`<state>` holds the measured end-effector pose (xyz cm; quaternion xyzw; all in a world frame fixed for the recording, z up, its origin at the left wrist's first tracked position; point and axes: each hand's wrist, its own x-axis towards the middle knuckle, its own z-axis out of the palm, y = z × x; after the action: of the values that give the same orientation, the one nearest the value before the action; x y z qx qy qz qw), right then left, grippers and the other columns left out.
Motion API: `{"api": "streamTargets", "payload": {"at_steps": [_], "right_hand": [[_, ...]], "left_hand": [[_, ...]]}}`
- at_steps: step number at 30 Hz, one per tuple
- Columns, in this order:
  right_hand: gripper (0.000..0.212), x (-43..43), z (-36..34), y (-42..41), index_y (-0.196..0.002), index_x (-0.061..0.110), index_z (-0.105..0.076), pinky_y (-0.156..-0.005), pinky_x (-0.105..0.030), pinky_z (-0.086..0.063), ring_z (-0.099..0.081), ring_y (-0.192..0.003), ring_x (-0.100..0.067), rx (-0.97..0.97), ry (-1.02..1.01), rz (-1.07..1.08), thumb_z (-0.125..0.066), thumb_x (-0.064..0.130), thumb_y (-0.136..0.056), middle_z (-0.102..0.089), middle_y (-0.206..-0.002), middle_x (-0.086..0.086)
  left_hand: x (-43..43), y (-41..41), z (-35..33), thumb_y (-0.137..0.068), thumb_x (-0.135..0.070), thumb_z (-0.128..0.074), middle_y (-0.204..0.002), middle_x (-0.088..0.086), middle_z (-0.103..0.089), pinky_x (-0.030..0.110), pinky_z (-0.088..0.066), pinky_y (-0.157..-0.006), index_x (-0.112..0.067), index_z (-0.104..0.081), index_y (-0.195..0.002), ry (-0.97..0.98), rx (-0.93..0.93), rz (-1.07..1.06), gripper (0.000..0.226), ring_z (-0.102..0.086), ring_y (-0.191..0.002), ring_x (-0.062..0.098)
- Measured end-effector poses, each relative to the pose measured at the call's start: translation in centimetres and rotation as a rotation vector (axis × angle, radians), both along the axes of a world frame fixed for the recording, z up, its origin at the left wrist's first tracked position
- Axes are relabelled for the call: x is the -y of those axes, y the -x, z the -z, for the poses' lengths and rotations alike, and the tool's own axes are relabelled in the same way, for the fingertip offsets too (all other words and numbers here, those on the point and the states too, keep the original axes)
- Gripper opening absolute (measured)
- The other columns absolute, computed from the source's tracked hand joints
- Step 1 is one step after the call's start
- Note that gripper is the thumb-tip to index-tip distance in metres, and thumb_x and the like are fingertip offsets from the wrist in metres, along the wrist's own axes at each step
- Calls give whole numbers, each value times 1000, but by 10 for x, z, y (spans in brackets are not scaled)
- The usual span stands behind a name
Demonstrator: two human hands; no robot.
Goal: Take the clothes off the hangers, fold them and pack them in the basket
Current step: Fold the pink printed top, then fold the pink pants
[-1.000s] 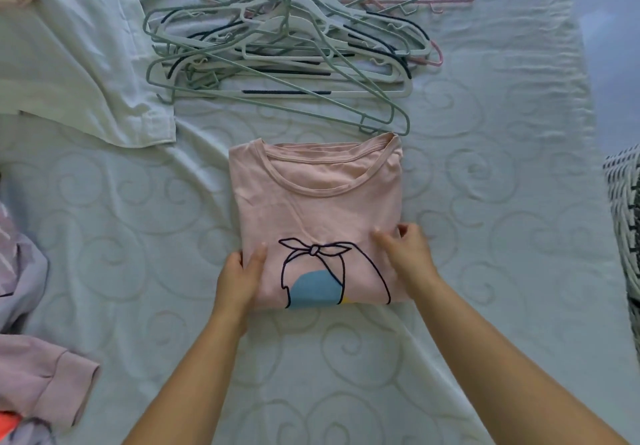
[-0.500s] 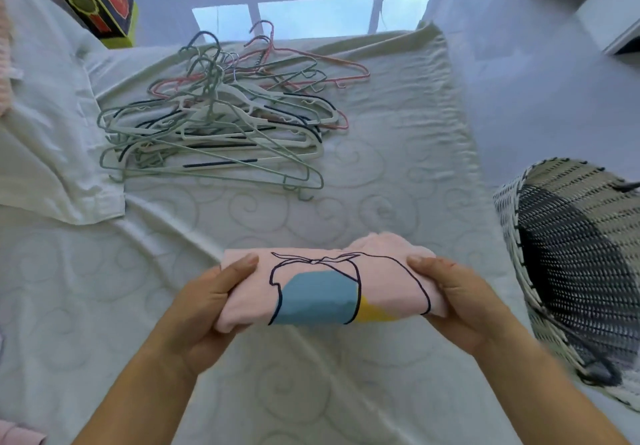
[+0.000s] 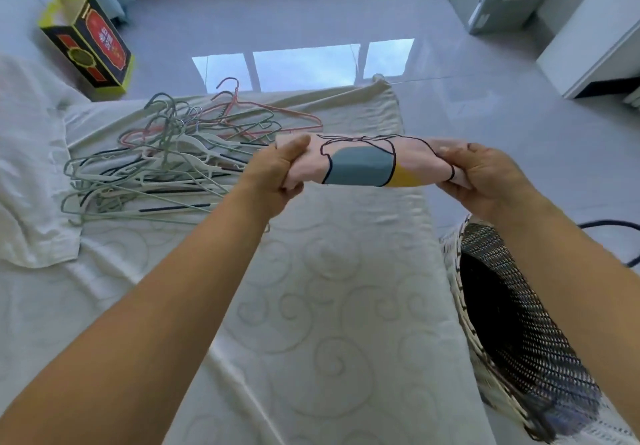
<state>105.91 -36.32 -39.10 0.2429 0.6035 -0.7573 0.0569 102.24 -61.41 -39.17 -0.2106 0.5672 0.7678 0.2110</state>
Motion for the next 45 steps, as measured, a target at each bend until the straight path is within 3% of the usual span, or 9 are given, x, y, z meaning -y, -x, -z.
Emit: {"api": "streamTargets", "payload": {"at_steps": [6, 13, 18, 23, 27, 31, 34, 38, 45], "right_hand": [[11, -16, 104, 7, -101, 6, -58, -67, -31, -55, -59, -76, -17, 186, -147, -42, -57, 12, -91, -61, -94, -9], [24, -4, 211, -52, -107, 7, -50, -82, -29, -42, -51, -87, -13, 236, -323, 93, -58, -1, -87, -50, -102, -6], [24, 10, 198, -61, -104, 12, -49, -69, -17, -37, -48, -79, -5, 173, -298, 28, -47, -8, -90, -52, -88, 4], [15, 39, 194, -85, -90, 18, -45, -92, -38, -38, -44, -92, -17, 289, -293, -17, -56, 8, -89, -41, -88, 2], [43, 88, 181, -119, -134, 0, -41, -107, -41, -35, -45, -112, -21, 303, -178, 1, -52, 8, -93, -45, -128, -10], [54, 168, 164, -161, -130, -9, -43, -81, -28, -54, -51, -102, -21, 325, -28, -70, -62, 20, -88, -50, -127, -19], [109, 241, 154, -180, -97, -3, -57, -52, -13, -53, -63, -76, -11, 341, -12, -154, -85, 65, -16, -67, -84, -6], [46, 347, 161, -191, -117, -13, -53, -50, -11, -51, -63, -58, 6, 367, 80, -130, -63, 20, -86, -73, -77, 5], [41, 506, 193, -215, -126, -4, -50, -53, -6, -48, -63, -58, 8, 407, 51, -249, -53, 9, -87, -68, -59, 18]], "left_hand": [[-10, -10, 92, -93, -20, -55, -69, 2, -49, 18, -28, -40, -17, -47, -82, 359, 84, 51, 14, -42, -47, 10], [2, -94, 190, -96, -22, -49, -102, 0, -55, 23, -34, -62, -18, -32, -136, 240, 265, -98, 44, -49, -74, 7], [5, -125, 181, -96, -21, -48, -92, -5, -59, 26, -37, -69, -22, -46, -116, 97, 337, -111, 20, -52, -80, 8], [45, -169, 156, -97, -23, -46, -98, 8, -62, 31, -46, -71, -15, -51, -96, -57, 431, -179, 9, -59, -84, 21], [118, -207, 132, -97, -24, -45, -88, 13, -67, 30, -52, -64, -10, -50, -94, -135, 421, -397, 16, -64, -73, 22], [222, -253, 117, -97, -25, -45, -73, 10, -69, 24, -52, -50, -7, -52, -92, -51, 409, -575, 20, -65, -55, 16], [309, -281, 113, -97, -24, -45, -68, 8, -66, 21, -49, -44, -7, -52, -89, 112, 412, -662, 20, -63, -50, 12], [420, -306, 110, -97, -15, -46, -71, 8, -58, 16, -44, -42, -8, -50, -82, 383, 375, -689, 17, -56, -50, 10], [610, -312, 106, -75, -6, -73, -100, 25, -57, 37, -36, -84, 6, -57, -98, 1364, 226, -403, 30, -52, -97, 33]]}}
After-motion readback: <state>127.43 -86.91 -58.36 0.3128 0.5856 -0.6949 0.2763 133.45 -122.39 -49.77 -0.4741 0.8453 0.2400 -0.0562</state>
